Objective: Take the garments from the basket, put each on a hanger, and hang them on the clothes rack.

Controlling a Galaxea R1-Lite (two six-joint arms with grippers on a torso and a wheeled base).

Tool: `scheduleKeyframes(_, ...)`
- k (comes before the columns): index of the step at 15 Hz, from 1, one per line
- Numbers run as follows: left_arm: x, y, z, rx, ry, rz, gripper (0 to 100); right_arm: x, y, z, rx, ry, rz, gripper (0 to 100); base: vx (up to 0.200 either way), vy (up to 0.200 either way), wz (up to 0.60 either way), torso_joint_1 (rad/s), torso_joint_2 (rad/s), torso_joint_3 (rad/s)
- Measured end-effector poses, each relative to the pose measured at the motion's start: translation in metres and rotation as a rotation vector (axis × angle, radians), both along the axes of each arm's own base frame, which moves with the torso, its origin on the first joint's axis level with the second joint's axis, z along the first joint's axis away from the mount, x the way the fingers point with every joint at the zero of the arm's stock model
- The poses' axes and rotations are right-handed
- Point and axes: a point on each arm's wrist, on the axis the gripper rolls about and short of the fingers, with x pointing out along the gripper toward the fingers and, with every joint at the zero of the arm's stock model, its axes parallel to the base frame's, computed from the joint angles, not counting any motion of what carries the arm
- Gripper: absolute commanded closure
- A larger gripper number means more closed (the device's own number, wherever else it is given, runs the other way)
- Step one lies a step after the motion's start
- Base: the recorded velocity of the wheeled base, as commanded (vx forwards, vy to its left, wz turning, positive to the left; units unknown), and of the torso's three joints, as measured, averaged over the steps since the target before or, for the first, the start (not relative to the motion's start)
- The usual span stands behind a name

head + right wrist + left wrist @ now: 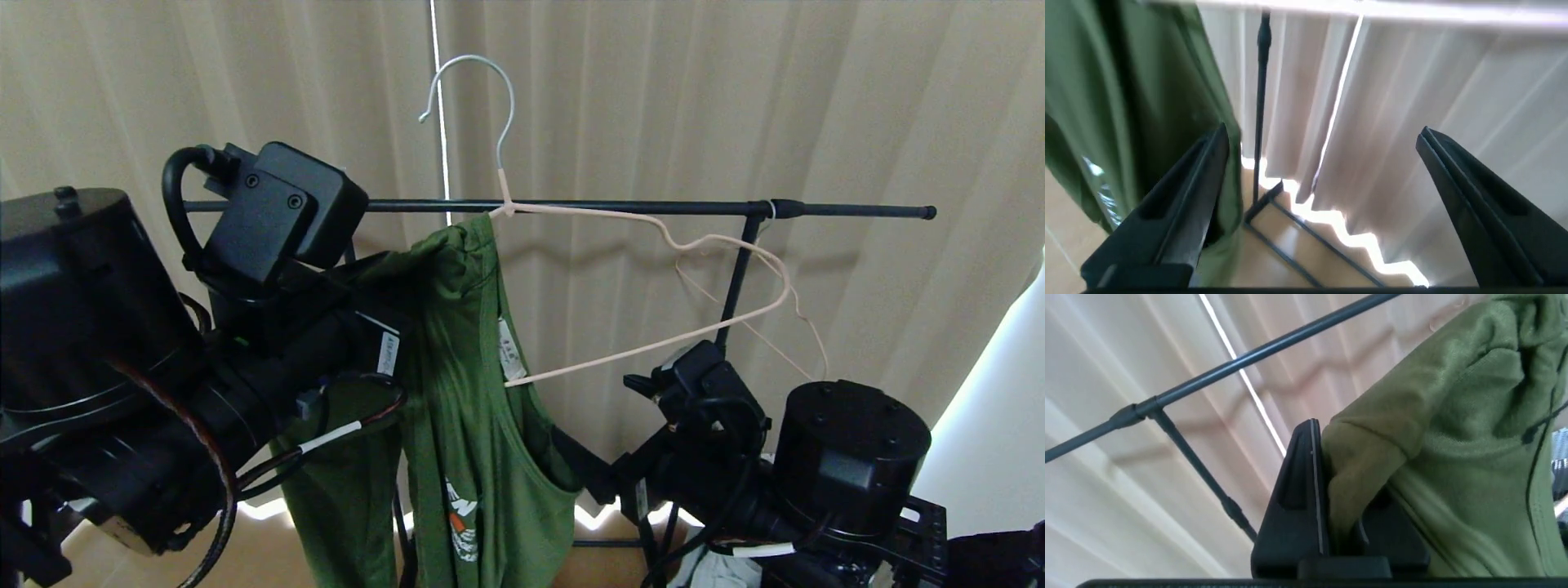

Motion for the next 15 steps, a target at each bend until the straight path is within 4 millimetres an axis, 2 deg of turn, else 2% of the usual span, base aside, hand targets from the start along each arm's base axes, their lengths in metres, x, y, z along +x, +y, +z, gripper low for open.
scheduleKeyframes(3, -0.002, 0.001, 0.005, -0.016, -0.012, -0.003, 100, -0.004, -0.001, -0.011, -0.035, 0.031, 0.005, 0, 0.0, 0.0, 0.0, 0.0, 0.0, 0.0)
scheduleKeyframes(4, -0.002, 0.001, 0.007, -0.024, -0.017, -0.003, 100, -0.006, -0.003, -0.015, -0.048, 0.043, 0.005, 100, 0.0, 0.0, 0.0, 0.0, 0.0, 0.0)
scheduleKeyframes(7, -0.001, 0.006, 0.008, -0.029, -0.022, 0.014, 100, -0.013, -0.011, -0.018, -0.053, 0.046, 0.001, 100, 0.0, 0.0, 0.0, 0.0, 0.0, 0.0)
scheduleKeyframes(11, 0.007, 0.021, -0.001, 0.028, -0.007, 0.085, 100, -0.015, -0.037, -0.012, -0.049, 0.035, -0.062, 100, 0.0, 0.0, 0.0, 0.0, 0.0, 0.0)
scheduleKeyframes(15, -0.001, 0.037, -0.02, 0.136, 0.025, 0.117, 100, 0.002, -0.07, 0.0, -0.039, -0.012, -0.2, 100, 0.0, 0.0, 0.0, 0.0, 0.0, 0.0)
